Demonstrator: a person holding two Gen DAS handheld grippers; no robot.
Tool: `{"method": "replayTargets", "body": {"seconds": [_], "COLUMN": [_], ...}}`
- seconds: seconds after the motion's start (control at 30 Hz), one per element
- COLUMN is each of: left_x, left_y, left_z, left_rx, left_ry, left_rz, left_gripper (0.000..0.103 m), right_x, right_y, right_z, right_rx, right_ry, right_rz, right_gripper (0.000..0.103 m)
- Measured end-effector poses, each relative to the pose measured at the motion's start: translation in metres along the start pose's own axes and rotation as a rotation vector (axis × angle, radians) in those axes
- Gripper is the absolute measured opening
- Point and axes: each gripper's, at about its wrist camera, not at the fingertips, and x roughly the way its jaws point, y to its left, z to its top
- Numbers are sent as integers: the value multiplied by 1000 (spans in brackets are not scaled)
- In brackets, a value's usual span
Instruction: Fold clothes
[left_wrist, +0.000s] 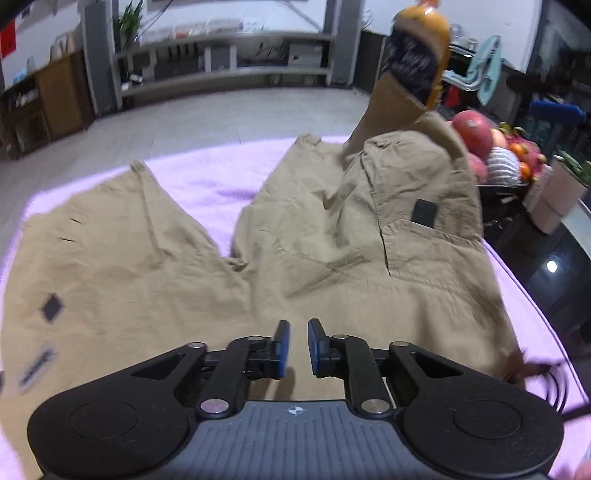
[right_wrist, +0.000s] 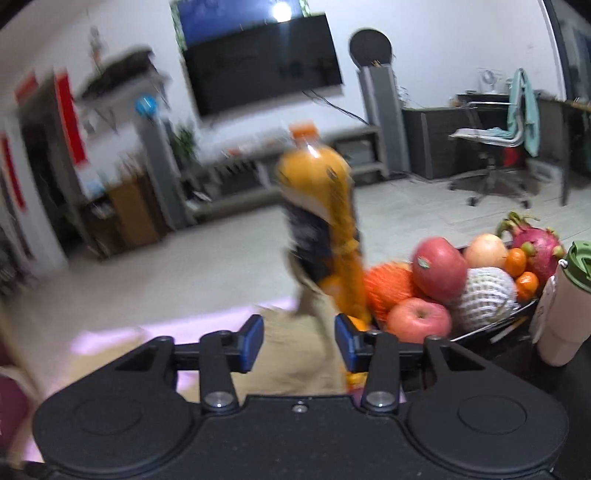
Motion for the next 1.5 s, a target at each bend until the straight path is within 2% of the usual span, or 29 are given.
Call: {"method": "replayTargets", "body": {"seconds": [0.1, 0.17, 0.2, 0.23, 0.27, 0.33, 0.4, 0.47, 0.57, 0.67, 0.73, 0.77, 0.8, 0.9, 0.97, 1.0, 1.1, 1.17, 1.27, 1.37, 1.4, 1.5], "left_x": [-24, -32, -34, -34, -34, -28, -14, 4, 27, 33, 33, 33, 33, 32, 29, 26, 7, -4, -6, 10, 15, 27], "left_y": [16, 27, 32, 37, 42, 47, 43, 34, 33, 40, 43, 44, 45, 46, 43, 41, 36, 29, 17, 10, 8, 2], "left_z": [-12, -18, -20, -21, -23, -28, -33, -36, -36, -35, -34, -34, -35, -35, -34, -34, -33, -33, -37, -42, -44, -51], "left_rx": [3, -24, -44, -63, -81, -110, -96, -49, -78, -107, -117, -121, -124, -121, -118, -118, -121, -111, -74, -48, -37, 18], "left_ry": [-18, -37, -50, -64, -78, -100, -73, -23, 56, 82, 90, 90, 89, 84, 80, 73, 20, -19, -47, -42, -44, -35], "left_rz": [-4, 1, -4, -12, -24, -50, -52, -23, -15, -27, -35, -40, -43, -33, -18, -18, -69, -103, -119, -111, -109, -106], "left_gripper": [16, 15, 15, 14, 14, 14, 14, 14, 14, 15, 15, 15, 16, 18, 16, 12, 12, 12, 13, 14, 13, 13], "right_x": [-18, -7, 5, 16, 27, 51, 83, 118, 161, 190, 197, 196, 189, 161, 134, 121, 80, 63, 73, 99, 106, 123], "right_y": [-1, -3, 0, 3, 6, 13, 23, 29, 26, 9, -14, -27, -41, -77, -86, -89, -85, -76, -52, -29, -20, -1], "right_z": [-10, -15, -19, -24, -29, -39, -56, -78, -107, -124, -128, -127, -125, -114, -104, -99, -87, -82, -92, -115, -123, -143], "right_rx": [94, 188, 214, 239, 265, 311, 298, 295, 313, 377, 442, 454, 459, 488, 477, 475, 519, 494, 426, 412, 401, 407], "right_ry": [-3, 39, 69, 100, 130, 194, 291, 396, 511, 547, 516, 488, 449, 349, 303, 281, 243, 250, 351, 480, 517, 604], "right_rz": [119, 215, 254, 292, 331, 402, 408, 372, 343, 304, 291, 256, 203, 25, -50, -76, 33, 89, 147, 250, 283, 368], "right_gripper": [51, 49, 45, 32, 26, 22, 23, 24, 24, 24, 9, 2, 0, 0, 9, 13, 18, 23, 26, 24, 20, 20]}}
